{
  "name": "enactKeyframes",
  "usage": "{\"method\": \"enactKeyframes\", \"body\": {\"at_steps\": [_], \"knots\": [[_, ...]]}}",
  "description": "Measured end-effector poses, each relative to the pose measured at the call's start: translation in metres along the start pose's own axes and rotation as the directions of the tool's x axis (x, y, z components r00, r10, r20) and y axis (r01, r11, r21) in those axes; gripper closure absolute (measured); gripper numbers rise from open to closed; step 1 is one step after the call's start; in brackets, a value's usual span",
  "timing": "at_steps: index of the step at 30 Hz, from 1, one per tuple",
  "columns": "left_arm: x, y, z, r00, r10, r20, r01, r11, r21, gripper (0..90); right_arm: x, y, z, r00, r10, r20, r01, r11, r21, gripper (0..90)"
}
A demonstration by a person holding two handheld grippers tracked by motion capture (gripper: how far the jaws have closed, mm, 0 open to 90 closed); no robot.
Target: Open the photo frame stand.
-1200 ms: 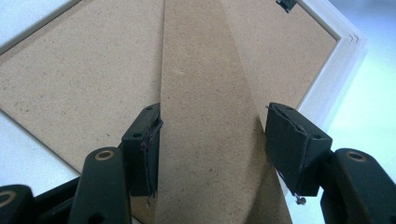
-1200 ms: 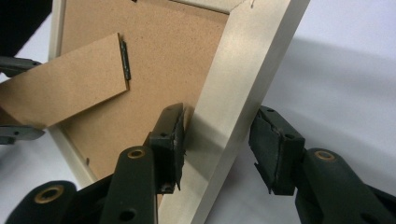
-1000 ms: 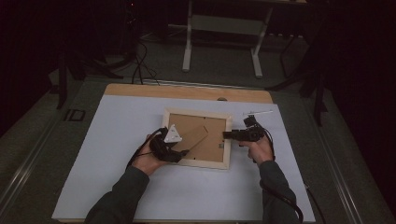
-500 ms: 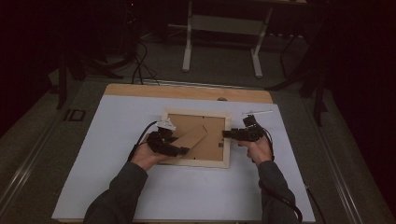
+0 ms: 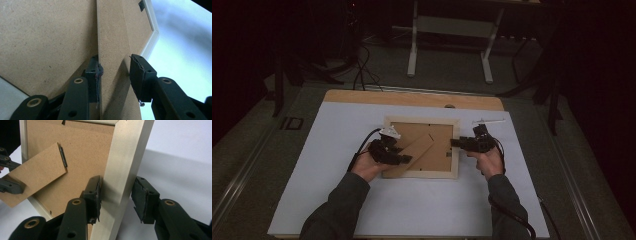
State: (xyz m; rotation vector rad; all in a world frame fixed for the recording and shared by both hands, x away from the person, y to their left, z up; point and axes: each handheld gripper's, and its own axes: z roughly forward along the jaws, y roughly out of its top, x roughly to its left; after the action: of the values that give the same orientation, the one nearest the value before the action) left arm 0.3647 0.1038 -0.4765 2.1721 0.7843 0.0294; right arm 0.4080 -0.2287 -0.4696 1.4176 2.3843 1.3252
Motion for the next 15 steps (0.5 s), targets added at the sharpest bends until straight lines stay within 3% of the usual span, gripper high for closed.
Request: {"method": "enactKeyframes", "body": {"at_steps": [15], "knots": [[-0.004, 0.01, 0.001, 0.9976, 0.031, -0.062, -0.031, 0.9995, -0.006, 67.4, 0.005, -0.001, -0.012, 0.9991, -0.007, 0.041, 0.01, 0.997, -0.076, 61.2]]}}
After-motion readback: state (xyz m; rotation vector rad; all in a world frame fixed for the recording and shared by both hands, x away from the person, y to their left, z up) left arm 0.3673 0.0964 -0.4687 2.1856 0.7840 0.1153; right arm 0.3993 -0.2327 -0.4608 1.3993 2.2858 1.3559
